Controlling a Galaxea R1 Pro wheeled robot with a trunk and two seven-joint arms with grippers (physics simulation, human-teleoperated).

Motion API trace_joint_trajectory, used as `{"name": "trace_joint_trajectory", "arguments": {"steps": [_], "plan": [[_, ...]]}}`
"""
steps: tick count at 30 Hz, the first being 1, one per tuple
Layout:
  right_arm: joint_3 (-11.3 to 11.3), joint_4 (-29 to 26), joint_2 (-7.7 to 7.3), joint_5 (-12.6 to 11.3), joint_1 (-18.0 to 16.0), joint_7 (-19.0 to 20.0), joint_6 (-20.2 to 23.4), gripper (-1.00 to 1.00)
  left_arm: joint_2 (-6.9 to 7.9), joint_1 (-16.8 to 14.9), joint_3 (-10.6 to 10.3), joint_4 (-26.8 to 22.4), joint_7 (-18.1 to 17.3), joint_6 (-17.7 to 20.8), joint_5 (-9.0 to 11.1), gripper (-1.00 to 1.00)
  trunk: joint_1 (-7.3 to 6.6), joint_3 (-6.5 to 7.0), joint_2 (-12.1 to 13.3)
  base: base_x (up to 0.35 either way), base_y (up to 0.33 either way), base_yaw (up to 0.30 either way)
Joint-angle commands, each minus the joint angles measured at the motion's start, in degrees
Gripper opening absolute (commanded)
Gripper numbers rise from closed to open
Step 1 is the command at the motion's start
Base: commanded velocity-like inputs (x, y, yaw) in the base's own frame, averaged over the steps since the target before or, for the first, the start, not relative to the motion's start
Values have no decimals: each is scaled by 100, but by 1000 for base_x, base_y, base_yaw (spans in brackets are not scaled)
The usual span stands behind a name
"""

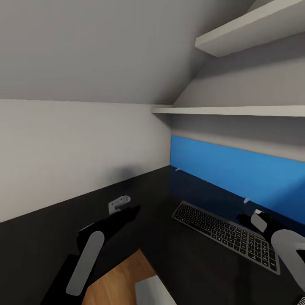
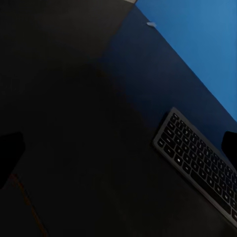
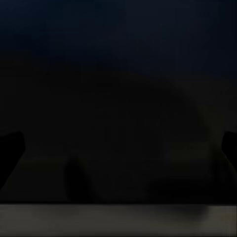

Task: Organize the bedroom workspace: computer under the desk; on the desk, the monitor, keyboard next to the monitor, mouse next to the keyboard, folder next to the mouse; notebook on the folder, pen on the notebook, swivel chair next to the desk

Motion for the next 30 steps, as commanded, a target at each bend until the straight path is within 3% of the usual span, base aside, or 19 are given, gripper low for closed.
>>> {"name": "trace_joint_trajectory", "arguments": {"steps": [1, 30], "plan": [[10, -15, -1, -26, -1, -28, 37, 100, -1, -5, -3, -7, 57, 10, 58, 100, 0, -7, -3, 0, 0, 0], [20, -15, -1, -18, -1, -24, 37, 100, -1, -5, -13, 6, 57, 21, 32, 100, 0, -7, -3, -68, 14, 0]]}}
